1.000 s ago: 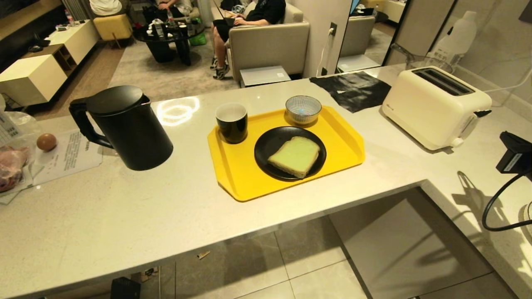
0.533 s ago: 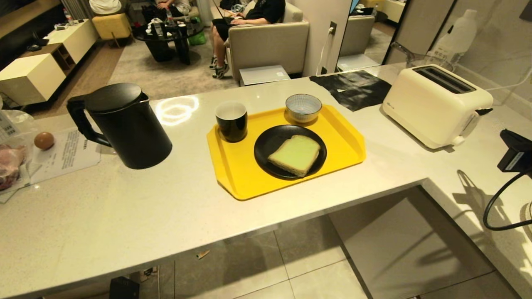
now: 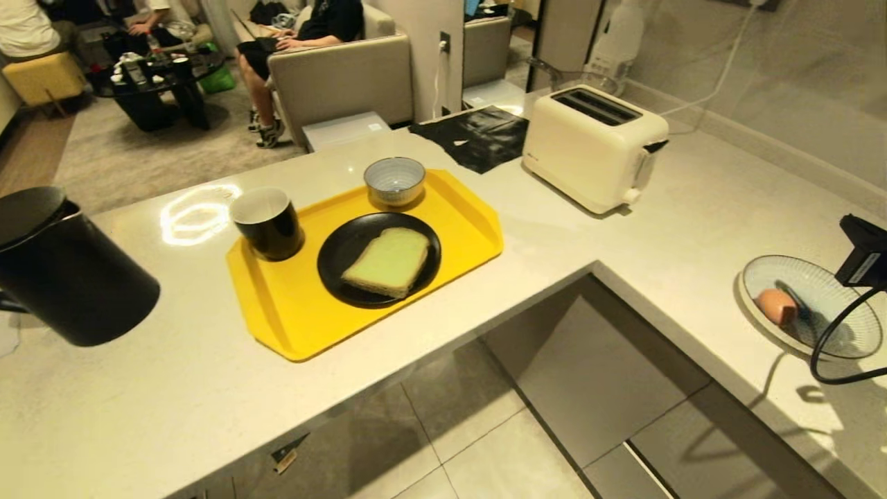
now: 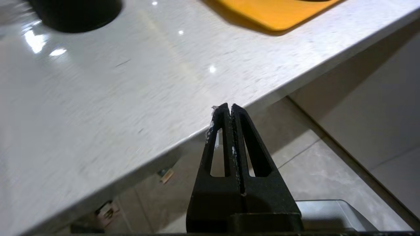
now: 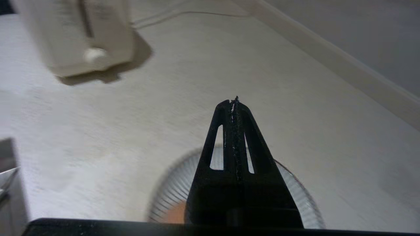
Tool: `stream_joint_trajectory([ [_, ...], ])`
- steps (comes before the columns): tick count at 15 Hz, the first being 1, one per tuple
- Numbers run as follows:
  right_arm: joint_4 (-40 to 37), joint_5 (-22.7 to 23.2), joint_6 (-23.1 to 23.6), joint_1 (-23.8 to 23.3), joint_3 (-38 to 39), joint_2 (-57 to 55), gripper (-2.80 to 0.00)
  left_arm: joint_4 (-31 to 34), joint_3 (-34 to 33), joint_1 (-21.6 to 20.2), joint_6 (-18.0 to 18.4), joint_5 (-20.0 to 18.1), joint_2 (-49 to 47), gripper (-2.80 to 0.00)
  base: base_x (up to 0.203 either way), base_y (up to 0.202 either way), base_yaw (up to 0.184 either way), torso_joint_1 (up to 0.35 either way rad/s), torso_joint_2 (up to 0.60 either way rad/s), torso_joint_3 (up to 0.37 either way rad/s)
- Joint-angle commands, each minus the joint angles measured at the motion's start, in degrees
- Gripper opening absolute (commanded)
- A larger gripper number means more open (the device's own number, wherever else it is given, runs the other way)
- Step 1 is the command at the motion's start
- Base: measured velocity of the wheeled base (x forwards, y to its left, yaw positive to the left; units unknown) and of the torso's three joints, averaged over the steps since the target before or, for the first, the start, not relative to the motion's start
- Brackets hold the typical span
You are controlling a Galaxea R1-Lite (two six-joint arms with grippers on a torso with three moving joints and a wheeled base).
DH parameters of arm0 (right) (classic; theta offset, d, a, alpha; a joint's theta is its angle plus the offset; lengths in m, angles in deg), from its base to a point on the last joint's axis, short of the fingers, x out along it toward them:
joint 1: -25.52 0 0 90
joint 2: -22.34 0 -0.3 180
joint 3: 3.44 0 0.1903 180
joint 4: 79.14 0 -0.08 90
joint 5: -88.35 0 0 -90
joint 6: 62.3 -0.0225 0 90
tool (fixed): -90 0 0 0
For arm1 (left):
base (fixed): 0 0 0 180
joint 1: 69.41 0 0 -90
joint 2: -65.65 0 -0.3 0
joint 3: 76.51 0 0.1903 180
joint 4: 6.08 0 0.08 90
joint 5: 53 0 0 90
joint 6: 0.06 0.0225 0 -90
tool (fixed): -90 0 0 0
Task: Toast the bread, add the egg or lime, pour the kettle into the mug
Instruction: Pick up the egg
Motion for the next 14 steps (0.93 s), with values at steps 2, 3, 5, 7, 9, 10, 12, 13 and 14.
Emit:
stream_joint_trajectory([
  [2,0.3,0.1,0.1,-0.1,0.0,0.0,-2.80,0.0,0.0,-0.1,0.0,0.0,0.0,-2.80,0.001,0.008,-0.173,0.002,0.00,0.001],
  [3,0.3,0.2,0.1,-0.1,-0.1,0.2,-2.80,0.0,0.0,-0.1,0.0,0.0,0.0,-2.80,-0.001,0.006,-0.168,-0.001,0.00,0.002],
  [5,0.2,0.2,0.1,-0.1,0.0,0.4,-2.80,0.0,0.0,-0.1,0.0,0.0,0.0,-2.80,0.000,0.007,-0.141,0.001,0.00,0.006],
  [7,0.2,0.9,0.1,-0.1,-0.1,0.6,-2.80,0.0,0.0,-0.1,0.0,0.0,0.0,-2.80,0.000,0.001,-0.034,0.001,0.00,-0.003],
  [9,0.2,1.2,0.1,-0.1,0.0,1.1,-2.80,0.0,0.0,-0.1,0.0,0.0,0.0,-2.80,0.000,0.000,0.000,0.000,0.00,0.000],
  [10,0.1,1.2,0.0,-0.1,0.1,1.4,-2.80,0.0,0.0,-0.1,0.0,0.0,0.1,-2.80,0.000,0.000,0.000,0.000,0.00,0.000],
  [12,0.1,1.3,-1.4,-0.1,0.4,1.8,-2.80,0.0,0.0,0.0,0.0,0.0,0.1,-2.80,0.000,0.000,0.000,0.000,0.00,0.000],
  [13,-0.1,2.1,-2.0,-0.1,0.4,2.2,-2.80,0.0,0.0,-0.1,0.0,0.0,0.0,-2.80,0.000,0.000,0.000,0.000,0.00,0.000],
  [14,-1.4,3.9,-3.1,-0.1,0.2,2.3,-2.80,0.0,0.0,0.0,0.0,0.0,0.0,-2.80,0.000,0.000,0.000,0.000,0.00,0.000],
])
